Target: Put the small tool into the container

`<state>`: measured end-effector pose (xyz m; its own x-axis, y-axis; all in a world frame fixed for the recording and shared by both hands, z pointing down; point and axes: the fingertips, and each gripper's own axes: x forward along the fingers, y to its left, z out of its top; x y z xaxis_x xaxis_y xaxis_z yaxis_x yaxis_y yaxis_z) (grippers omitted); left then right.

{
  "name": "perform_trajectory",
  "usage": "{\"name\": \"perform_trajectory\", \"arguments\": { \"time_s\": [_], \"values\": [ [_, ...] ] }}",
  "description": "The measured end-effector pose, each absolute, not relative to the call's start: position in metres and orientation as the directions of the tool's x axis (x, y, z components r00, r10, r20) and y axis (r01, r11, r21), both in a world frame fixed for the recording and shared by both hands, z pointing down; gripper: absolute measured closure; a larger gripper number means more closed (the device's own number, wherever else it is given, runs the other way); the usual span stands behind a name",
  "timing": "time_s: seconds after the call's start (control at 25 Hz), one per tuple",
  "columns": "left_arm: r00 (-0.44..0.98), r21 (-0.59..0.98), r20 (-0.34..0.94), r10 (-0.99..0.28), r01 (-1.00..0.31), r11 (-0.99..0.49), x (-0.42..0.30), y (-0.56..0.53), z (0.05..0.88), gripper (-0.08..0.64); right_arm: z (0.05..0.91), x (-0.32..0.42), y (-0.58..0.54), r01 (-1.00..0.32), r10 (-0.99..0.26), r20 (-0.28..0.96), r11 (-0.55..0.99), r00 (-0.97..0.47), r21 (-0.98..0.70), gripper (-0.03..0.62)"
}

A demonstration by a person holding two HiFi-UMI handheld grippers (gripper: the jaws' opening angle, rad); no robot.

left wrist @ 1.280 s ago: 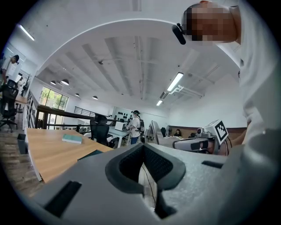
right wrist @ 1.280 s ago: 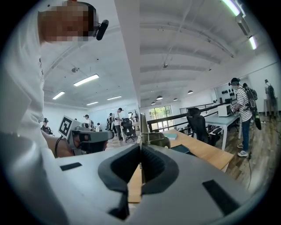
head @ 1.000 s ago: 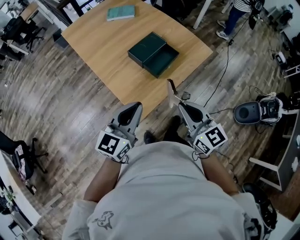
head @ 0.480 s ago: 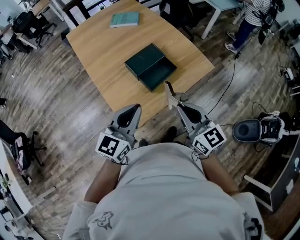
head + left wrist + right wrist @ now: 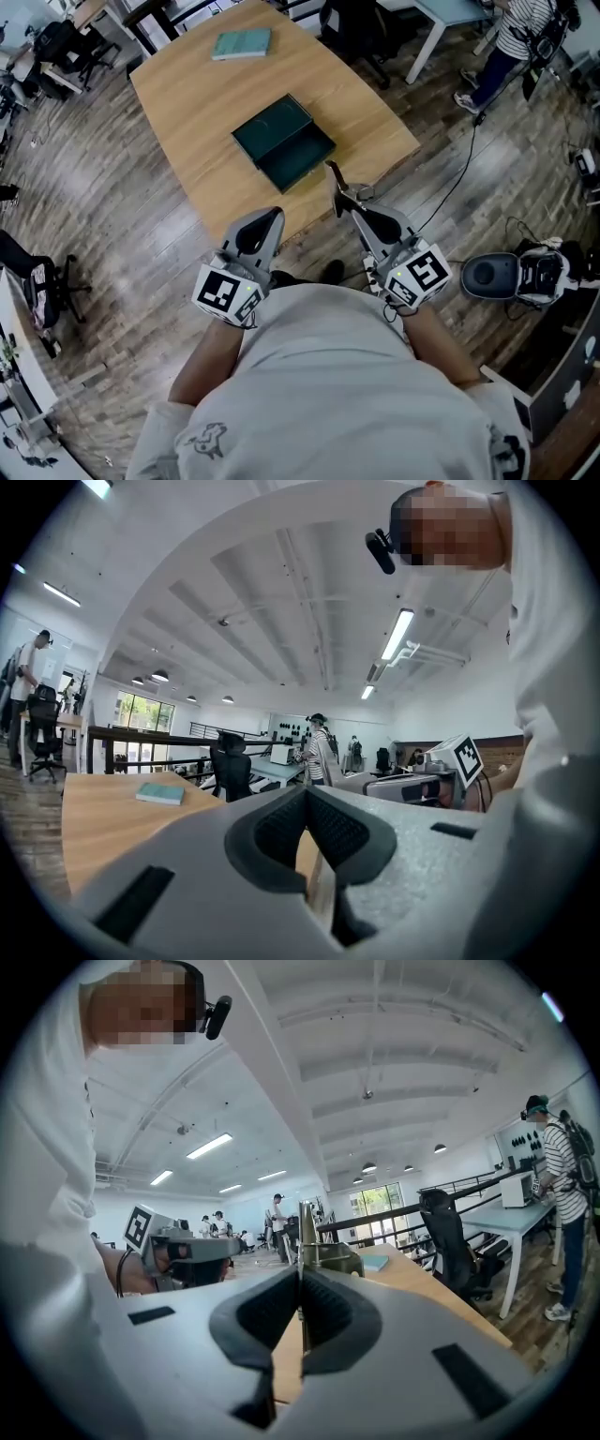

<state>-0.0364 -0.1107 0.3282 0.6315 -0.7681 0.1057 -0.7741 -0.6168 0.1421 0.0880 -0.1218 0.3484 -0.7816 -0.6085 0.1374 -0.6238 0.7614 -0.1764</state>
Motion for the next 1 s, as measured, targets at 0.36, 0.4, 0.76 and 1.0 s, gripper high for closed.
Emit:
{"name": "perform_trajectory", "arguments": {
  "time_s": [0.36,0.4,0.76,1.0],
  "values": [
    [0.631,0.167,0.141,-0.763,-0.775,-0.610,-0.026,-0.130,0.343,0.554,0.360,0.099,-0.141,-0.629,-0.610,0.153,0.744,-0.777,-0.226,0.583],
    [0.633,0.172,0.144,-0.761,-0.773,-0.610,-0.027,-0.133,0.345,0.555,0.362,0.098,-0.144,-0.631,-0.611,0.158,0.740,-0.775,-0.232,0.583],
    [0.649,0.221,0.176,-0.740,-0.759,-0.613,-0.046,-0.173,0.366,0.554,0.384,0.078,-0.179,-0.654,-0.614,0.223,0.704,-0.757,-0.278,0.583],
    [0.658,0.255,0.207,-0.724,-0.751,-0.609,-0.069,-0.200,0.385,0.554,0.408,0.055,-0.205,-0.669,-0.606,0.283,0.680,-0.743,-0.300,0.583]
  ]
}}
